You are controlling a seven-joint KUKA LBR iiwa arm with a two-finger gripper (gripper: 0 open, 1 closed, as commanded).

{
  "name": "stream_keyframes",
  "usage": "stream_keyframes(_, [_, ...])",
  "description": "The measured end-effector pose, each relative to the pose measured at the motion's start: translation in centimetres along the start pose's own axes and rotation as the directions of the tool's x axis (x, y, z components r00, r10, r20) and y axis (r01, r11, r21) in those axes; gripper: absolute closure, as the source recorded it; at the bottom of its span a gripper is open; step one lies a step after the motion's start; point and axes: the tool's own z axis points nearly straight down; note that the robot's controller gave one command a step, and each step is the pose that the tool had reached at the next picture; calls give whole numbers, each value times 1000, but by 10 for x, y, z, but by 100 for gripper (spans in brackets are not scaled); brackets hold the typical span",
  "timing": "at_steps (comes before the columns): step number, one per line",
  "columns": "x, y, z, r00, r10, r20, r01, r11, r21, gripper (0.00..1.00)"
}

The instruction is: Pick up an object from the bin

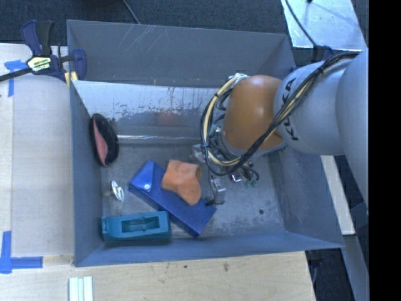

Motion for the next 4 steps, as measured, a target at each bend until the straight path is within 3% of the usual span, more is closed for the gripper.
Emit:
stream_keyframes(1, [-36,41,2,989,-148,3,148,989,-2,100])
stream_keyframes(2, [-36,41,2,989,-148,3,148,989,-2,100])
stream_keyframes(3, [-27,52,0,949,-316,13,316,949,8,100])
stream_keyframes(4, [-16,40,1,859,-511,9,511,859,2,100])
